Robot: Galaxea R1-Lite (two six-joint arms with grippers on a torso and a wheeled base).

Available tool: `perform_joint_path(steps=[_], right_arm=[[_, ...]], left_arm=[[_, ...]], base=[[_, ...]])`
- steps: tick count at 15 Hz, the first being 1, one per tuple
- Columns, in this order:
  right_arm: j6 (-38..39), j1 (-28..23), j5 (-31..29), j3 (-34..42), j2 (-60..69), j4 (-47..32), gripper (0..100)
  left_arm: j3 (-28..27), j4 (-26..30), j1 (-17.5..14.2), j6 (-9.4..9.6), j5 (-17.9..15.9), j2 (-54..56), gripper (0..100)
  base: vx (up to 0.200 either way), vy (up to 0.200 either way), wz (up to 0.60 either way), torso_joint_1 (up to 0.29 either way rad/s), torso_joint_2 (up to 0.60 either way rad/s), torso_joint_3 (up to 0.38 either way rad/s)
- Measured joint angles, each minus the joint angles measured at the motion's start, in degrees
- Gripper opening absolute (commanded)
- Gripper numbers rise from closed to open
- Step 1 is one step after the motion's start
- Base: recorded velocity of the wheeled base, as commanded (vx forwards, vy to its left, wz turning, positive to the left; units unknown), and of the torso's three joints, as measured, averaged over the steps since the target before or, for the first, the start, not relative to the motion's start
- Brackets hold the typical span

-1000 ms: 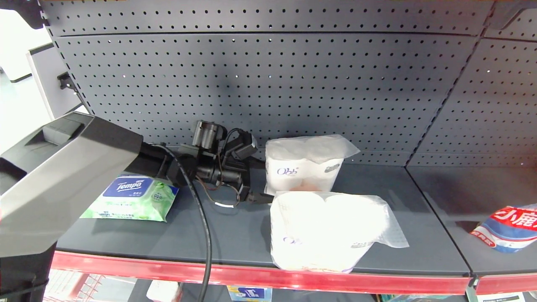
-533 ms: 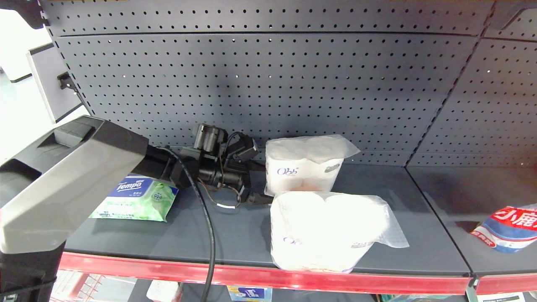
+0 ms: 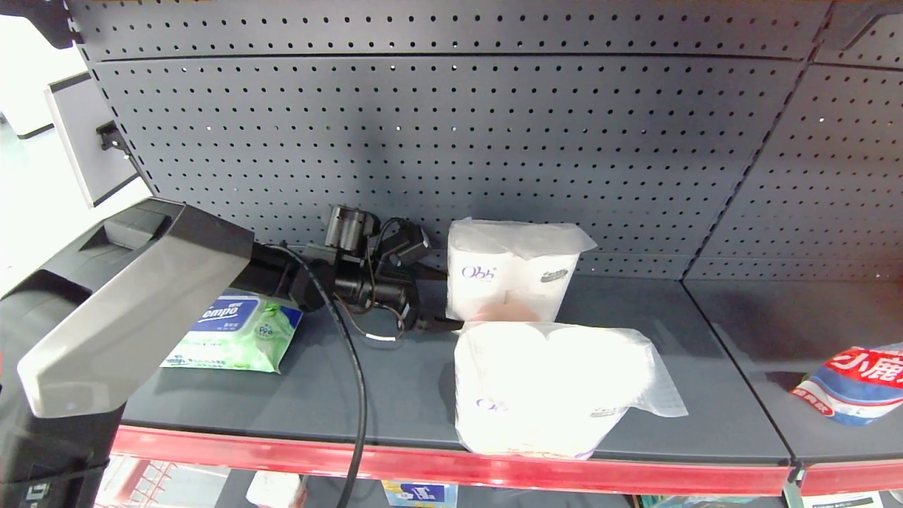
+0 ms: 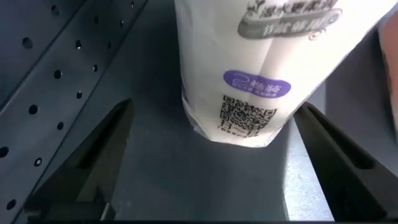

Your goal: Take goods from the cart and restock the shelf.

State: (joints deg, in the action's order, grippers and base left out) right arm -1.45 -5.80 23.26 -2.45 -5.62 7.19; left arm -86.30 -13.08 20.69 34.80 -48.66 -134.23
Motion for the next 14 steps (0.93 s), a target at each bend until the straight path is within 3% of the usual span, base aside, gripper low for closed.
perform_joint_path(steps=[9,14], right_arm=[[-0.4,0.0,0.0,0.7,0.0,0.0,100],[-0.4,0.0,0.0,1.0,0.0,0.0,100]], left_arm=[[-2.8,0.1,-0.7,-0.34,0.9,-1.7,100],[1.2,0.1,-0.6,-0.38,-0.8,0.7,100]], base=[[0.000,0.000,0.00,0.000,0.00,0.000],[0.000,0.000,0.00,0.000,0.00,0.000]])
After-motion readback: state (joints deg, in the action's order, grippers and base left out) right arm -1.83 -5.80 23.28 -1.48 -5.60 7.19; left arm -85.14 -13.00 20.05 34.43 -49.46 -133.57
